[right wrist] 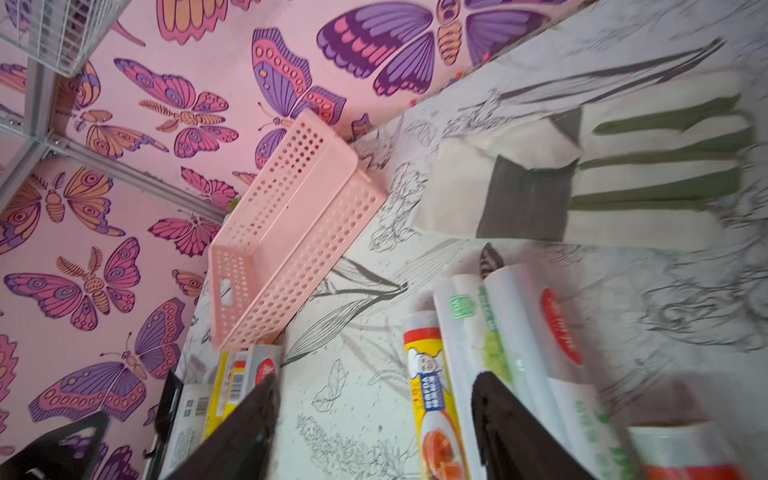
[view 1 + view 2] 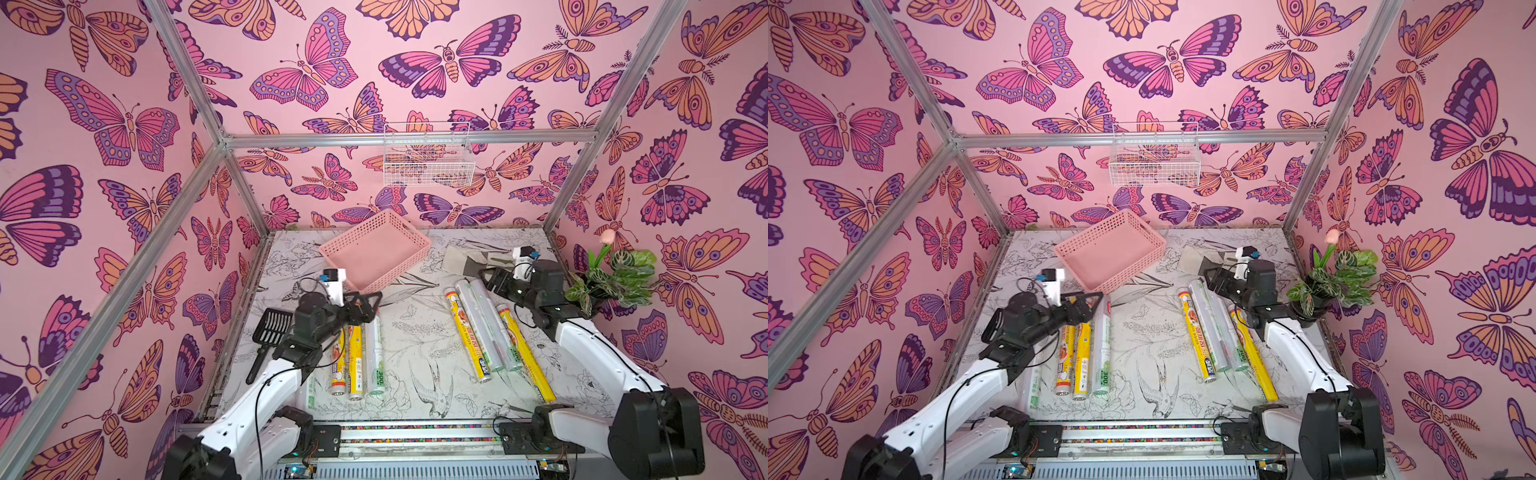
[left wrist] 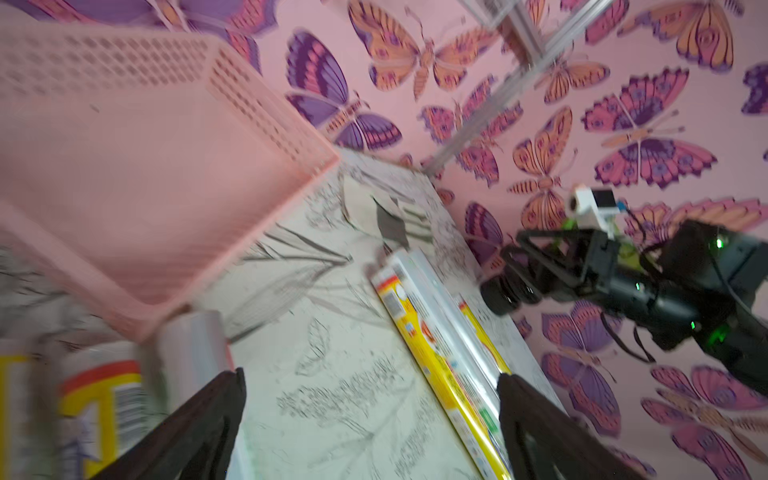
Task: Put the plastic wrap into the basket
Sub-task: Move the basket to the center of the board, then move the plastic wrap to the center of the board.
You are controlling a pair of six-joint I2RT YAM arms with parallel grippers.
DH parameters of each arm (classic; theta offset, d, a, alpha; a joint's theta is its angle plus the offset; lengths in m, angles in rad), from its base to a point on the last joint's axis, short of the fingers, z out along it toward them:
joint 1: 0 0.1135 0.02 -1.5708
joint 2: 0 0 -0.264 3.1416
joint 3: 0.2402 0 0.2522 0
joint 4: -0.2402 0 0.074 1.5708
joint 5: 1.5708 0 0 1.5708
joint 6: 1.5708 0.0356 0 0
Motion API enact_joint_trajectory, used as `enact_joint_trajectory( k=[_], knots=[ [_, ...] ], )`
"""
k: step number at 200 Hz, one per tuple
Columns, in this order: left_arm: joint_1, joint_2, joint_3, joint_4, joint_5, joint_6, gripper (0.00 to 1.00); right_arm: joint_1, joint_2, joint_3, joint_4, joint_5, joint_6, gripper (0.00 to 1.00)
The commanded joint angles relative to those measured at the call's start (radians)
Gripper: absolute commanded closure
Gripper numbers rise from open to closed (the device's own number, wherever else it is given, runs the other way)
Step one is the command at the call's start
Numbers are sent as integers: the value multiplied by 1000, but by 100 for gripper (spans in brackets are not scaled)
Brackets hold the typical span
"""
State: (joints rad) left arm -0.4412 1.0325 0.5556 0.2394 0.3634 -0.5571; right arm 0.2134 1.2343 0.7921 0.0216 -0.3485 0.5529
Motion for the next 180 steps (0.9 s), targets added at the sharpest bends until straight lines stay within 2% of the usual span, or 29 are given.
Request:
enact_joint_trajectory(
  k=[1, 35, 74, 137, 162, 180],
  knots=[
    [-130, 117, 76, -75, -54, 21, 0, 75, 40, 55, -88, 91, 13, 25],
    [-274, 341, 158, -165, -182, 5, 0, 197, 138, 139, -124, 176, 28, 27],
    [-307, 479, 193, -234, -280, -73, 0, 291, 302, 296, -214, 249, 60, 29],
    [-298, 503, 181, -329, -491, -139, 0, 421, 592, 563, -269, 343, 197, 32],
    [-284, 482, 167, -345, -513, -152, 0, 464, 718, 711, -299, 375, 251, 37],
    [-278, 464, 159, -350, -520, -152, 0, 484, 791, 806, -323, 390, 283, 36]
  ],
)
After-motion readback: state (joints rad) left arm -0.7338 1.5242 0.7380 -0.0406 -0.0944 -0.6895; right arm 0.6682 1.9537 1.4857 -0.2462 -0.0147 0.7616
